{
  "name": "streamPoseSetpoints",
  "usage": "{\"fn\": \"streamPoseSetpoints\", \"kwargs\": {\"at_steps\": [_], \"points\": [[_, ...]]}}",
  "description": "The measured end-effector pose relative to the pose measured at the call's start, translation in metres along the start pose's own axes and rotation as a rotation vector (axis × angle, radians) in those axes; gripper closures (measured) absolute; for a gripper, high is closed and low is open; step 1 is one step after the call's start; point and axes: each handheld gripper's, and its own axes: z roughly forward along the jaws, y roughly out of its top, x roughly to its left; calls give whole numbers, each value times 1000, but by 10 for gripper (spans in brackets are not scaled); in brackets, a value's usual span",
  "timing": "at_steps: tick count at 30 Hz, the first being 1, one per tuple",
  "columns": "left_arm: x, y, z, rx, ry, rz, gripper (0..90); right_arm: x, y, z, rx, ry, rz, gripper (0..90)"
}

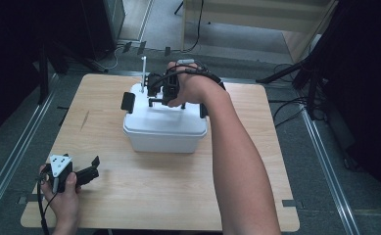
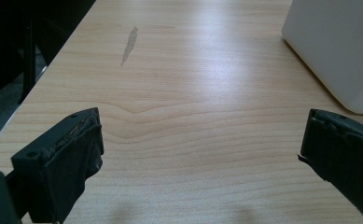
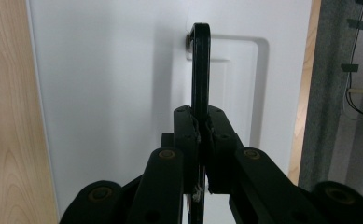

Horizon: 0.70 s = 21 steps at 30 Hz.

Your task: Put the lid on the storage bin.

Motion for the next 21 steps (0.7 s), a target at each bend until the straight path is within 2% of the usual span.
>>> {"fn": "streamPoseSetpoints", "kwargs": {"at_steps": [7, 8, 21], "points": [[0, 0, 0, -1, -1, 0, 0, -1, 5, 7, 9, 5, 4, 856], [0, 0, 0, -1, -2, -2, 0, -2, 6, 9, 11, 6, -9, 857], [0, 0, 0, 0, -4, -2, 0, -1, 12, 19, 36, 10, -20, 856]]}}
